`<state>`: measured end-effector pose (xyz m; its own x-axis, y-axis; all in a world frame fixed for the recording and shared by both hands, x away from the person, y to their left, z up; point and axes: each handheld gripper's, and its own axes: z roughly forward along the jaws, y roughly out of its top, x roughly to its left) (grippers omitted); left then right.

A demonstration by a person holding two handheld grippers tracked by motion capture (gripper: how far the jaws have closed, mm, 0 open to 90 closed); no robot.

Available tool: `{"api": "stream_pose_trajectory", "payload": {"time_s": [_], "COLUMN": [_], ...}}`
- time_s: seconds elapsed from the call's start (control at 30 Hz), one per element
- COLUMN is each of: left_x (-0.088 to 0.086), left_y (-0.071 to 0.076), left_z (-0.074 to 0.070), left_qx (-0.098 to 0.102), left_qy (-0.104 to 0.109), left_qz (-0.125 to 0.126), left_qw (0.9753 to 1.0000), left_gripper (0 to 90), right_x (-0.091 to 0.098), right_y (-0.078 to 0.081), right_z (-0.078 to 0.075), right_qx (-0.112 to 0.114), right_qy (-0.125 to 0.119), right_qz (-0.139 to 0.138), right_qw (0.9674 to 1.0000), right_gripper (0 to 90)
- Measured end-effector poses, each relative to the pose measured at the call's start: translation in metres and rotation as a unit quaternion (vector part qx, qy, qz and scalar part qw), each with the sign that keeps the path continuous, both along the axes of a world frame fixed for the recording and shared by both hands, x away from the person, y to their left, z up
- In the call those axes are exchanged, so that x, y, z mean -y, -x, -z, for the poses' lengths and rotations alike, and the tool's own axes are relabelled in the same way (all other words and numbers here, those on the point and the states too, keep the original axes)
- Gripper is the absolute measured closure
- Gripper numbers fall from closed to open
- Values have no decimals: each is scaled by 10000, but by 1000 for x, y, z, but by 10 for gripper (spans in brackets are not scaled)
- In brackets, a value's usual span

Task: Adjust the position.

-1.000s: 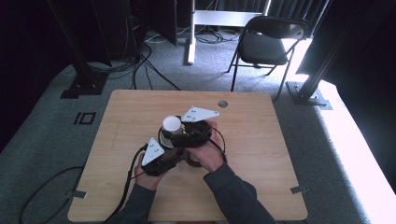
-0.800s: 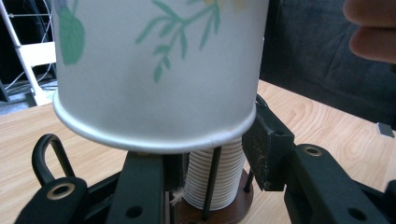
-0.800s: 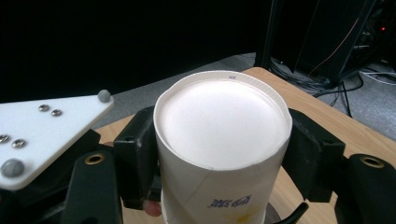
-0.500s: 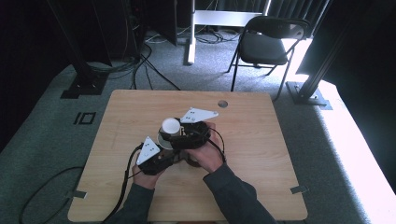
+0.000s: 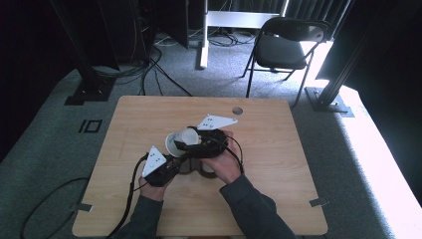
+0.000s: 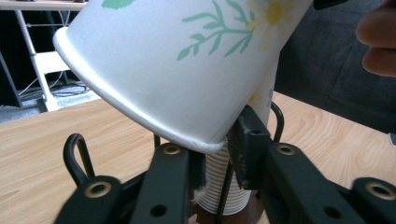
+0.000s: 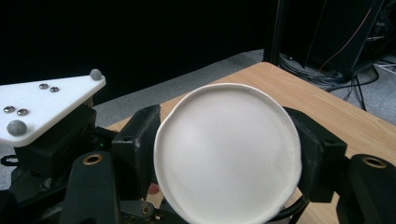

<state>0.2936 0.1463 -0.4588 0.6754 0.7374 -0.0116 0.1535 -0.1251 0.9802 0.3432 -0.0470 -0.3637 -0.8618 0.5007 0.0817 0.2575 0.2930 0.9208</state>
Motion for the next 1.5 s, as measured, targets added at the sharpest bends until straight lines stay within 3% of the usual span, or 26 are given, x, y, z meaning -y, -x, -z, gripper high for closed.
{"api": "stream_pose_trajectory", "payload": {"time_s": [0.3, 0.57, 0.77, 1.2, 1.5], "left_x": [6, 1, 3, -5, -8], "left_y": [2, 1, 1, 2, 3], "left_z": [-1, -1, -2, -8, -11], "left_qx": [79, 38, 12, 118, 132], "left_qy": [-188, -175, -201, -15, 62], "left_qz": [107, -11, 11, 47, 32], "left_qw": [9997, 9998, 9998, 9999, 9999], "left_gripper": [852, 862, 860, 821, 824], "right_x": [4, 12, 10, 5, 8], "right_y": [-2, 0, 6, -2, -2], "right_z": [1, -6, -14, -7, -6], "right_qx": [-39, 269, 554, 101, 52], "right_qy": [-59, -81, -35, 6, 35], "right_qz": [19, 242, 123, 50, 107], "right_qw": [10000, 9993, 9984, 9999, 9999], "right_gripper": [298, 268, 284, 375, 432]}}
